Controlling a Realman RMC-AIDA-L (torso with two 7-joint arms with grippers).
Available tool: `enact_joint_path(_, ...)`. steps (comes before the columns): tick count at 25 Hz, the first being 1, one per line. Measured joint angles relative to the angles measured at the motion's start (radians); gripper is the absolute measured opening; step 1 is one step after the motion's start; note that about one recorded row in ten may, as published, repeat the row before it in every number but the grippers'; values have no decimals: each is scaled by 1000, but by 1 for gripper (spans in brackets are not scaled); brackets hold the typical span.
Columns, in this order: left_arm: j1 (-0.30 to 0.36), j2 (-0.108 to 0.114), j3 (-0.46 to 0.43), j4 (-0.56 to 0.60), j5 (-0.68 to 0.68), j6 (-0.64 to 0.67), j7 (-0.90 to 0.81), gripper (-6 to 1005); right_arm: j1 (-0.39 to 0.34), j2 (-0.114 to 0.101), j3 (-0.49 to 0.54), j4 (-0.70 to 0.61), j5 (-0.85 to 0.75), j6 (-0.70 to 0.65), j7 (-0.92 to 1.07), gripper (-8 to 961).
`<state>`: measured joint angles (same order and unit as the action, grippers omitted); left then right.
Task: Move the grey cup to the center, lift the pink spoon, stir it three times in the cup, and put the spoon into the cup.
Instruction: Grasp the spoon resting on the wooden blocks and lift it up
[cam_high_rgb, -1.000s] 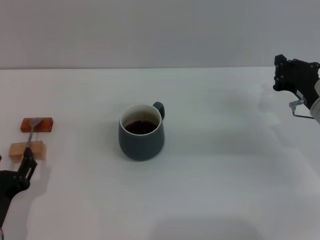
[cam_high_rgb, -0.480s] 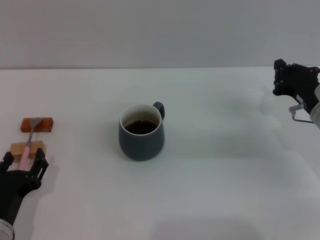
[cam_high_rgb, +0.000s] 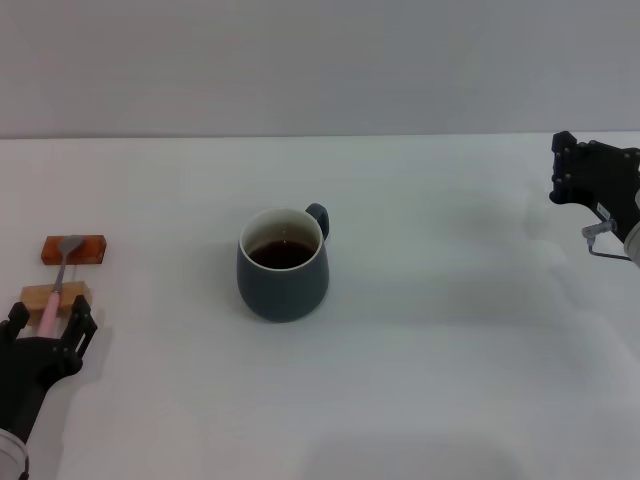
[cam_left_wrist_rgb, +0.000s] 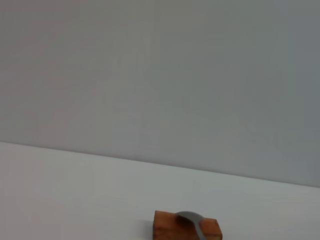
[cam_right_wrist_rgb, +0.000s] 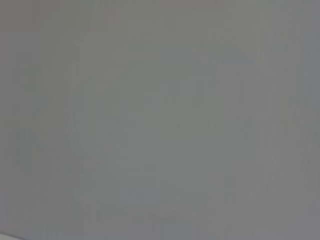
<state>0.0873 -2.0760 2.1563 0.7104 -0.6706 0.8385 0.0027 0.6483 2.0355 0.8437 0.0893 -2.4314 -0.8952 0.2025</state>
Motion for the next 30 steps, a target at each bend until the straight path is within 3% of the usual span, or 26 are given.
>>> enact_joint_path(30,-29,-1,-2,-48,-29,2,-22,752,8,-3,0,7,0,1,0,10)
